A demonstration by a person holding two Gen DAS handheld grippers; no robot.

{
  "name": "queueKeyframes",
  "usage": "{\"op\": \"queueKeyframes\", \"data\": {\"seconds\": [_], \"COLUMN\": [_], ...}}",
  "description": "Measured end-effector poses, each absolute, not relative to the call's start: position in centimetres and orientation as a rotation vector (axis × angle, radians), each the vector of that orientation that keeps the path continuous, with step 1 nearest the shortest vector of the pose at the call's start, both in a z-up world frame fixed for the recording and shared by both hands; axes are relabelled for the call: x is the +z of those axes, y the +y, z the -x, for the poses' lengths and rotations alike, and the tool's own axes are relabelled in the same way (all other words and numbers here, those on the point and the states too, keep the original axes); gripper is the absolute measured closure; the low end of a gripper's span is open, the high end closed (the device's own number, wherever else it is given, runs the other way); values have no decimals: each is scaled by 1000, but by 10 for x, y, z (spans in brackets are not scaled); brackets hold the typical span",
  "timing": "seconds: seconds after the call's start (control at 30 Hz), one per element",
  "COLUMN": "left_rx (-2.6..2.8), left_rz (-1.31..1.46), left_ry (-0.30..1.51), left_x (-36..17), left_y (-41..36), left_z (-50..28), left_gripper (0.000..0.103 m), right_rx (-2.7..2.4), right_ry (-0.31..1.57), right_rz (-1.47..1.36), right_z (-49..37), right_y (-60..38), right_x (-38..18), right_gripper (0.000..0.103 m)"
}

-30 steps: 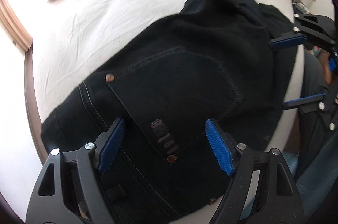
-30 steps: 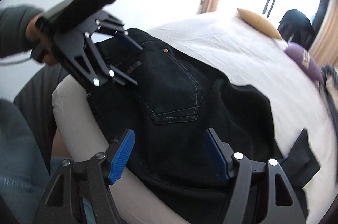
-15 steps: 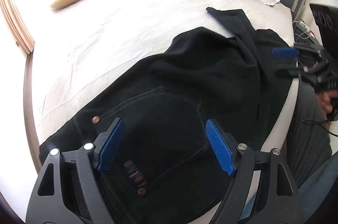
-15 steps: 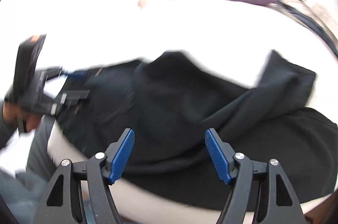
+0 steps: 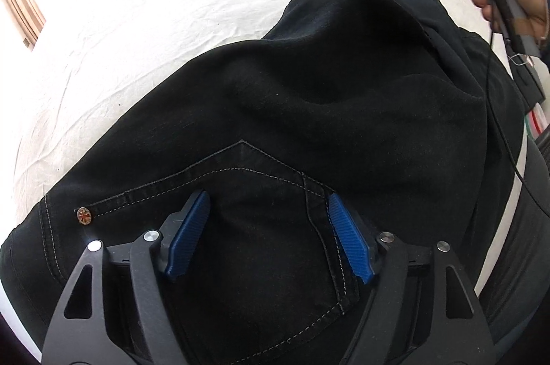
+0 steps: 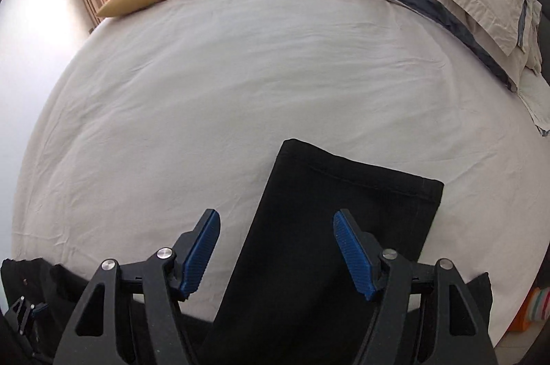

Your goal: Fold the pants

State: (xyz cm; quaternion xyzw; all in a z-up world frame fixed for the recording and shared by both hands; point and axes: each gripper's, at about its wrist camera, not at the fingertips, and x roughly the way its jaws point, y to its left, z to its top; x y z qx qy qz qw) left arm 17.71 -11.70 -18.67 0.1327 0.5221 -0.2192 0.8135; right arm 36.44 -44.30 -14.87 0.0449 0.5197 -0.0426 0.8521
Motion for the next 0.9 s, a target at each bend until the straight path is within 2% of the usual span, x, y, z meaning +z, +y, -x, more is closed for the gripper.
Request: {"op": "queueKeyframes", "data": {"seconds": [0.27, 0.3, 0.37, 0.43, 0.47, 0.57, 0.6, 0.73, 0.9], "left_rx": [-454, -453, -457, -459, -460, -459, -458, -451, -436], "left_rz": [-300, -299, -292, -292, -291, -287, -286, -279, -264], "left_ry": [1087, 1085, 1083, 1084, 1085, 1086, 1088, 1095, 1105], "left_x": [-197, -191, -190, -188, -188, -189, -188, -187, -188], "left_y": [-126, -110, -109, -108, -107, -106, -105, -103, -103], "left_z": [-164, -162, -160, -161, -161, -164, -164, -170, -176], "left_gripper": [25, 25, 25, 25, 25, 25, 25, 25, 25], "right_rx": [-213, -209, -188, -181, -173, -164, -165, -155, -213], "right_ry": [1196, 1190, 1184, 1191, 1195, 1164, 1131, 945, 732], "right_rz": [-111, -128, -142, -141, -157, -227, -265, -393, -507], "right_z": [-408, -410, -411, -412, -412, -404, -398, -351, -244], "right_y": [-457, -461, -465, -471, -475, -481, -486, -519, -581], "right_x": [-197, -197, -195, -193, -192, -181, -171, -115, -65], "right_gripper": [31, 32, 46, 75, 76, 96, 99, 99, 99]}}
